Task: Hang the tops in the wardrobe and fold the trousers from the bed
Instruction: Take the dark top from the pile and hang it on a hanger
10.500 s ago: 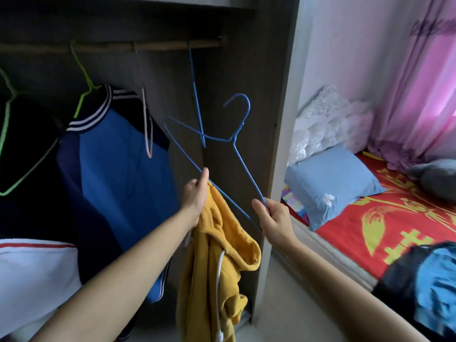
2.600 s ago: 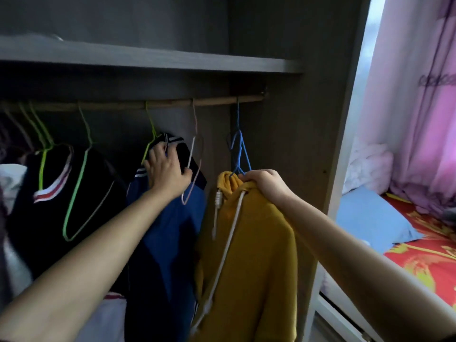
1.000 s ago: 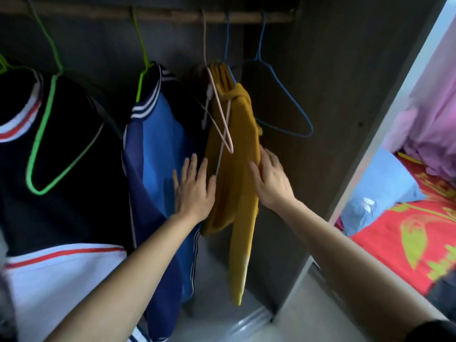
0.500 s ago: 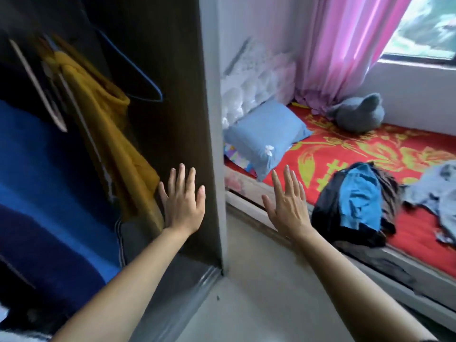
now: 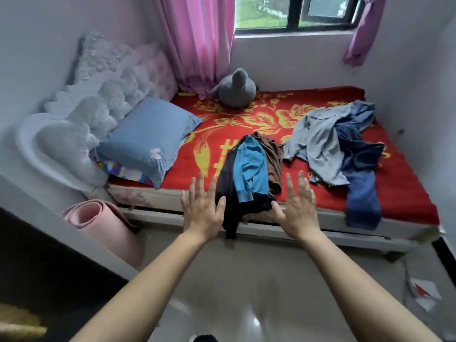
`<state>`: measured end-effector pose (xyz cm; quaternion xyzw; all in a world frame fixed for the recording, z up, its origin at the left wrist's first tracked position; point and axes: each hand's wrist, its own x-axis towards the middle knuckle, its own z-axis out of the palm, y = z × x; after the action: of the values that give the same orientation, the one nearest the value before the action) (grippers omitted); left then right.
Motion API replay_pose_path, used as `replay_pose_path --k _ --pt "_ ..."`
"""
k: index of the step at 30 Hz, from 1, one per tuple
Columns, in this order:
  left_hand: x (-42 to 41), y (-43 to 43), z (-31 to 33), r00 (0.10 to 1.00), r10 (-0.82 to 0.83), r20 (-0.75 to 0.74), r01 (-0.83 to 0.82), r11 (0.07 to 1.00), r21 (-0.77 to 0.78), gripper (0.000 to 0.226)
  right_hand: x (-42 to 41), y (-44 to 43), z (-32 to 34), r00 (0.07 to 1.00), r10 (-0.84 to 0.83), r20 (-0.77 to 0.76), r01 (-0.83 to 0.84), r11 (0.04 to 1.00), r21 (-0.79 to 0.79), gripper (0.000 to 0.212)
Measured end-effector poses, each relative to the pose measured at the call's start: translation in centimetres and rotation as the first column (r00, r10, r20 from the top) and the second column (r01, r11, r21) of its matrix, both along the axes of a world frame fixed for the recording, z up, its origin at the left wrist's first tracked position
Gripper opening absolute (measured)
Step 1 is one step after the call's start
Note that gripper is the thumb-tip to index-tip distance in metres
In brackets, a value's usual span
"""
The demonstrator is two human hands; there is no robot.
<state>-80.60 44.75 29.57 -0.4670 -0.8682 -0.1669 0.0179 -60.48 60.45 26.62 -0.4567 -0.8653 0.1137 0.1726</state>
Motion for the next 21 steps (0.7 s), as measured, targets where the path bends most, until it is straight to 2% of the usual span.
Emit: replay_pose_path --k 7,14,18,21 --pt "-4.8 10.7 -3.0 0.997 -0.068 -0.028 0.065 0.993 -0.1 0.065 -2.8 8.6 -3.3 0.997 0.016 0.078 -0.011 0.998 -0.064 0.091" --pt "-12.9 23.6 -10.0 0.99 -0.025 0.136 0.047 0.987 -0.157 0.065 -10.0 21.6 -8.5 0.98 0.006 0.201 0.012 0.996 -0.085 0.088" --pt "-18.3 31.1 -12.6 0.963 0.039 0.266 0.03 0.968 -0.248 0.065 -13.9 29.0 -10.9 0.961 -0.069 0.268 0.125 0.972 -0.197 0.085" --pt "-22.1 36.2 -13.9 0.959 0.003 0.283 0.075 0.961 -0.265 0.065 -17.0 33.6 -12.7 0.95 -0.059 0.306 0.143 0.955 -0.261 0.084"
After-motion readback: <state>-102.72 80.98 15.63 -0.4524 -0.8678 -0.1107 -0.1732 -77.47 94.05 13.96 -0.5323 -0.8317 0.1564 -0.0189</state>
